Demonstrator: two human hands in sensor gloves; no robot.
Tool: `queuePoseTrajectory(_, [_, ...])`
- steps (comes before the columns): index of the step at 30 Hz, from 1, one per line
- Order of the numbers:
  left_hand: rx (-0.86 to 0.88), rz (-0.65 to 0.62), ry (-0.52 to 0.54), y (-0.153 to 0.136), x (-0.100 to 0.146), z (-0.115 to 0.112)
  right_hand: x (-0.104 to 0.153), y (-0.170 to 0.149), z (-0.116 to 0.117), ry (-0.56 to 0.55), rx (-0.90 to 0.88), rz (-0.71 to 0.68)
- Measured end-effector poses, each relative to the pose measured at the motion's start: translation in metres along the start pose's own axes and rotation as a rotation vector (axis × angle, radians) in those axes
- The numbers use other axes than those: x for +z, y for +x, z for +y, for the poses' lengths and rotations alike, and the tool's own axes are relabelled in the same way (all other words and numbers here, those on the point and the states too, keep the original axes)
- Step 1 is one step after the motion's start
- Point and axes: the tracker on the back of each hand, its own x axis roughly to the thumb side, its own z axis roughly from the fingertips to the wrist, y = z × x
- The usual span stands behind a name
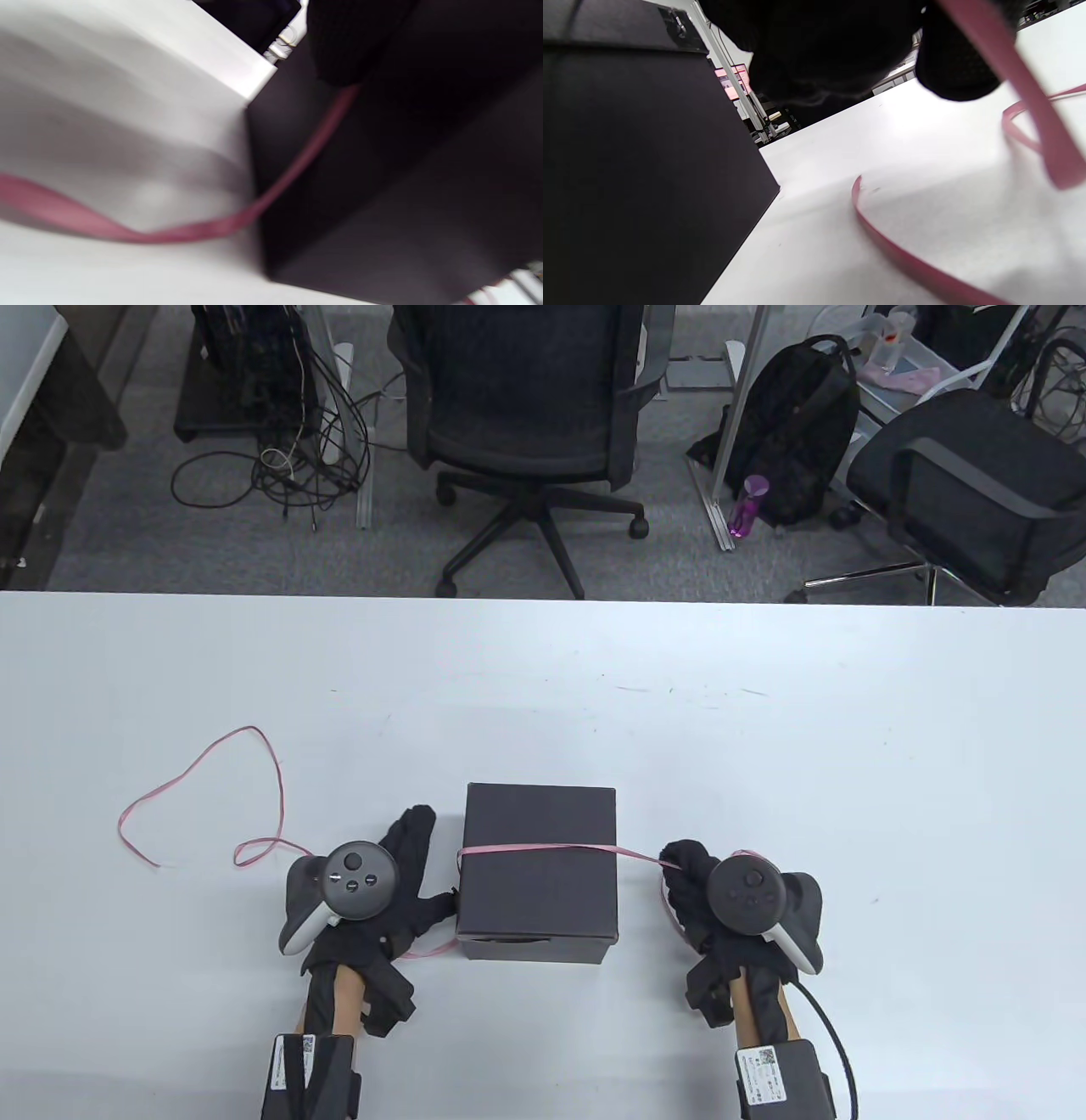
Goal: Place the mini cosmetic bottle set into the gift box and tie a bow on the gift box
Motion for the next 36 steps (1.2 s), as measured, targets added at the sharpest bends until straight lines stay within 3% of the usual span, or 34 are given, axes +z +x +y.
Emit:
queuePoseTrajectory(8, [0.241,0.101,-0.040,-0.020,0.004,0.000,-0.003,0.009,0.016,0.076,0.001,-0.001])
queuePoseTrajectory(13, [0.480,0.035,-0.056,-0.028,0.005,0.004,-0.004,0.012,0.022,0.096,0.001,-0.003])
queuePoseTrajectory(16, [0.708,0.008,-0.001,-0.030,0.007,0.005,-0.003,0.011,0.024,0.102,-0.013,0.004])
queuePoseTrajectory(20, [0.783,0.030,0.071,-0.036,0.010,0.009,-0.004,0.007,0.025,0.101,-0.041,0.021])
queuePoseTrajectory(26, [0.718,-0.085,-0.062,-0.035,0.007,0.015,-0.005,0.002,0.029,0.120,-0.023,0.059])
queuePoseTrajectory(29, [0.424,-0.024,0.045,-0.029,0.011,0.025,-0.005,0.002,0.030,0.119,0.010,0.062])
queuePoseTrajectory(31, [0.321,0.085,0.179,-0.025,0.016,0.025,-0.006,0.002,0.031,0.126,0.023,0.065])
queuePoseTrajectory(33, [0.241,0.113,0.272,-0.021,0.016,0.020,-0.006,0.002,0.033,0.133,0.034,0.066])
queuePoseTrajectory(36, [-0.011,0.170,0.211,-0.011,0.009,0.006,-0.006,0.003,0.036,0.147,0.061,0.067])
